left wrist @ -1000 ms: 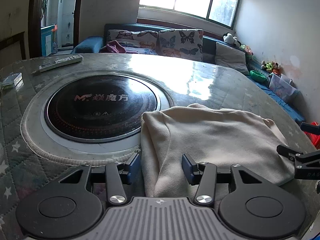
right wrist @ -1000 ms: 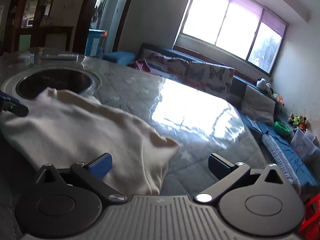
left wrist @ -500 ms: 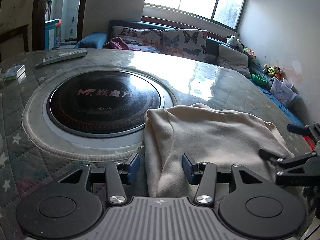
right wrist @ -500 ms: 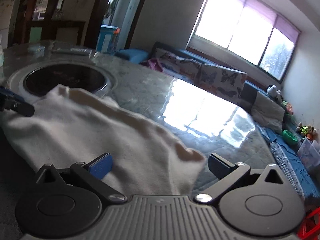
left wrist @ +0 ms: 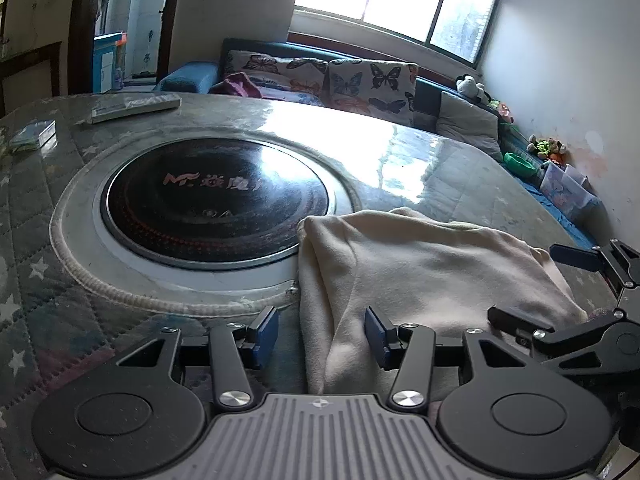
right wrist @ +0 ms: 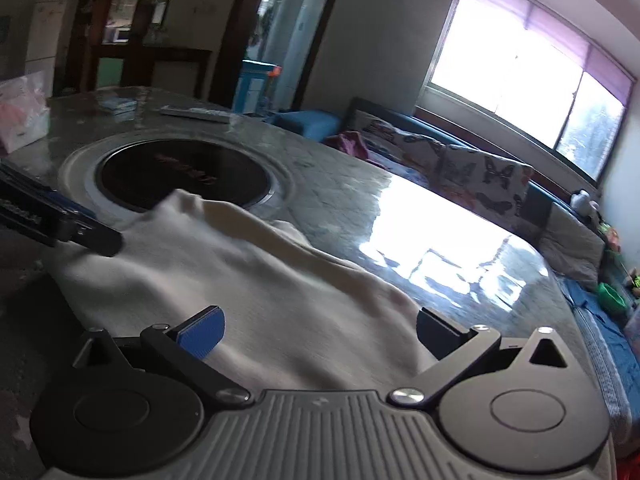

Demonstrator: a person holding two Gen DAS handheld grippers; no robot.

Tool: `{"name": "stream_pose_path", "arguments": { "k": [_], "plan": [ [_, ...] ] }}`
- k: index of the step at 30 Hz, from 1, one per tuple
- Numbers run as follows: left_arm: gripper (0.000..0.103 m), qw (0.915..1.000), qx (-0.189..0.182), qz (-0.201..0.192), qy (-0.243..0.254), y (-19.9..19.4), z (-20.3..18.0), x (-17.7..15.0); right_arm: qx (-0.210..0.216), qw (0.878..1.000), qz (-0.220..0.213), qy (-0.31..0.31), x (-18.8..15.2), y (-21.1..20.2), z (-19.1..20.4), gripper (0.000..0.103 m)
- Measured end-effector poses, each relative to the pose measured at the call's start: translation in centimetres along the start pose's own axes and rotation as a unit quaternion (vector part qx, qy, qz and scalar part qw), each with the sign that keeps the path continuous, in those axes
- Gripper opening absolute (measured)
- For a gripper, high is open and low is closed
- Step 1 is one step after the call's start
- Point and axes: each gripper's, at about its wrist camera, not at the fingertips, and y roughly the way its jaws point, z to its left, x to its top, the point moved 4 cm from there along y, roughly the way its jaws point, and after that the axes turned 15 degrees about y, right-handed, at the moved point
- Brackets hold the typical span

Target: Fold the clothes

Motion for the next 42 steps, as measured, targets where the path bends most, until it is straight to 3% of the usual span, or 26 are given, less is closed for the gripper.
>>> {"name": "stream_pose_path", "arguments": {
  "k": [9, 25, 30, 39, 42],
  "plan": [
    [0.052, 1.0000, 0.003, -0.002, -0.004, -0.3, 0.5, 0.0, 0.032, 0.999, -0.007, -0.032, 0.9, 0.9, 3.3, 0.103],
    [0.052, 0.9999, 0.001, -0.004, -0.010, -0.7, 1.1, 0.0, 0.046, 0.998, -0.017, -0.036, 1.2, 0.8, 4.3, 0.103],
    [0.052, 0.9999, 0.002, -0.003, -0.013, -0.8, 1.4, -0.1, 0.063, 0.997, 0.003, -0.046, 0.5, 1.2, 5.0, 0.103],
    [0.052, 0.9989, 0.013, -0.011, -0.045, -1.5, 3.6, 0.6, 0.133, 0.988, 0.015, -0.084, 1.1, -1.0, 7.7, 0.103],
    [0.053, 0.9982, 0.008, -0.009, -0.058, -1.6, 4.0, 0.8, 0.154, 0.982, 0.024, -0.104, 0.7, -1.3, 9.2, 0.097]
  ]
}}
